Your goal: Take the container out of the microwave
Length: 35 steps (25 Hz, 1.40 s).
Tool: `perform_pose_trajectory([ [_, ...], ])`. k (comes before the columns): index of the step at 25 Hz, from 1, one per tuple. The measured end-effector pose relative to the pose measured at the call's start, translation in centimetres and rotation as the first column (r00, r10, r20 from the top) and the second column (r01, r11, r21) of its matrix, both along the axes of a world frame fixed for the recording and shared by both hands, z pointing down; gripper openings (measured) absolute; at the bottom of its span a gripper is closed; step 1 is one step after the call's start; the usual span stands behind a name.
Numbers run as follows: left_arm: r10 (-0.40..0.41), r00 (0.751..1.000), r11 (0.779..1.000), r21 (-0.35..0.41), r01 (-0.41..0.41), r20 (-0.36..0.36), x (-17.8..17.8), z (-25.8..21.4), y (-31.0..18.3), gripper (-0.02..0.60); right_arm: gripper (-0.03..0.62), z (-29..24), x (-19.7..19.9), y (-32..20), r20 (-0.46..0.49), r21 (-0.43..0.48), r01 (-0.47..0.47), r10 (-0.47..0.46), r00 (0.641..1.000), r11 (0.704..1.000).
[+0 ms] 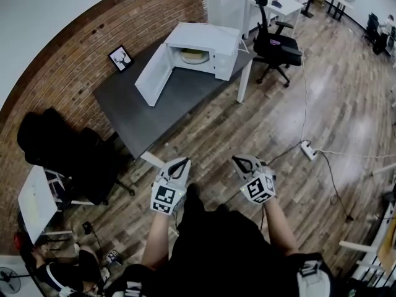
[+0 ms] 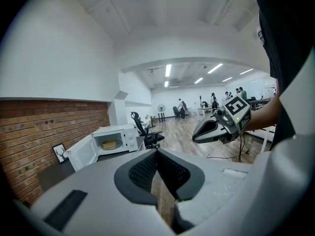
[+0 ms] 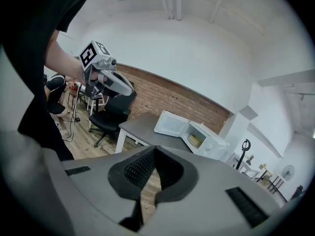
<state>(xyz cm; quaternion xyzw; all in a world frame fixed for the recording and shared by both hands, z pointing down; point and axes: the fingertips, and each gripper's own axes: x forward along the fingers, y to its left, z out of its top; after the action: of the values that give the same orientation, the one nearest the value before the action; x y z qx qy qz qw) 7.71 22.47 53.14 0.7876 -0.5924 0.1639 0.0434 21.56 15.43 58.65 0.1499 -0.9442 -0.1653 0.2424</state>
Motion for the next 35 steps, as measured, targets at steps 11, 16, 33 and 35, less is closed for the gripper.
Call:
perform_pose_trajectory([
  [11, 0.005, 1.000, 1.000, 0.006, -0.005, 0.021, 1.1, -0.2, 0.3, 0.002, -0.002, 0.6, 0.6, 0.6, 0.001, -0.018, 0.028, -0.028, 1.000, 0.999],
  [16, 0.010, 1.000, 1.000, 0.000, -0.010, 0.029, 1.4, -0.4, 0.2, 0.002, -0.002, 0.6, 0.8, 0.7, -0.002, -0.018, 0.038, -0.038, 0.999, 0.999],
  [33, 0.030, 0.999, 0.999, -0.033, -0.030, 0.021, 0.9, 0.5, -0.2, 0.002, -0.002, 1.4, 0.6, 0.5, 0.008, -0.040, -0.001, 0.001, 1.000, 0.999],
  [35, 0.036, 0.999, 0.999, -0.027, -0.036, 0.025, 0.7, 0.4, -0.3, 0.002, -0.002, 1.6, 0.4, 0.3, 0.008, -0.045, -0.006, 0.006, 1.000, 0.999],
])
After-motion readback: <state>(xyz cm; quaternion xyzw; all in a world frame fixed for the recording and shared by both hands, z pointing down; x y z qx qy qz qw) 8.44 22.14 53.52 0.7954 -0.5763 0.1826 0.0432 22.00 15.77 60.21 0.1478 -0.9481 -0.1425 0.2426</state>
